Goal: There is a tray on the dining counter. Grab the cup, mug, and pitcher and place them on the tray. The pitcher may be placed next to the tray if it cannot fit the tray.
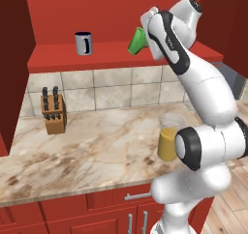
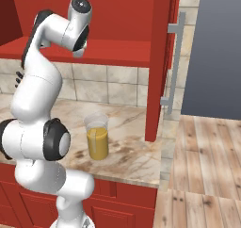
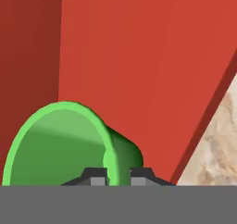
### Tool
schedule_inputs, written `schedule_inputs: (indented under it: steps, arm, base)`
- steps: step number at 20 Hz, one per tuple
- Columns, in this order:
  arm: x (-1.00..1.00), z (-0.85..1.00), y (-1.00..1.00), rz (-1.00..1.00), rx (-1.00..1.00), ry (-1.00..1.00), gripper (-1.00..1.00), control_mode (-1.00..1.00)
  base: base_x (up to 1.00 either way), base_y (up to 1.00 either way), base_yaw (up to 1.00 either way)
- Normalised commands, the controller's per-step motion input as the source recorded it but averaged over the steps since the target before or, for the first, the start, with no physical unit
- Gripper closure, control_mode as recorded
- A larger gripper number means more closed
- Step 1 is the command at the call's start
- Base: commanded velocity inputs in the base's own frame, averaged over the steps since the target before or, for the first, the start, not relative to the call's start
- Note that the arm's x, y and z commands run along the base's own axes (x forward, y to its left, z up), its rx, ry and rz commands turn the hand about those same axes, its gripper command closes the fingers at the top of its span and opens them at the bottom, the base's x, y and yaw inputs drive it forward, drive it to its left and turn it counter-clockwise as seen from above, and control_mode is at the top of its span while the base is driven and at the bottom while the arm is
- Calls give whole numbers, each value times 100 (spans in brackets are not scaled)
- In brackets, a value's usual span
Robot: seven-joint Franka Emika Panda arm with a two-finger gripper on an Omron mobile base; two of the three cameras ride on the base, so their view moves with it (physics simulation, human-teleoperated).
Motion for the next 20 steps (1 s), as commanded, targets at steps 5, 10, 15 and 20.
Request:
schedule_inputs:
  steps: [5, 10, 15, 20]
  arm:
    - [-98, 0, -44, -1, 0, -10, 100, -100]
    - [-100, 5, -39, 0, -1, 0, 100, -100]
    - [-99, 0, -23, 0, -11, 8, 100, -100]
    - [-83, 5, -1, 0, -17, 21, 100, -100]
  base:
    - [0, 0, 0]
    - [0, 0, 0]
    - [0, 0, 0]
    - [0, 0, 0]
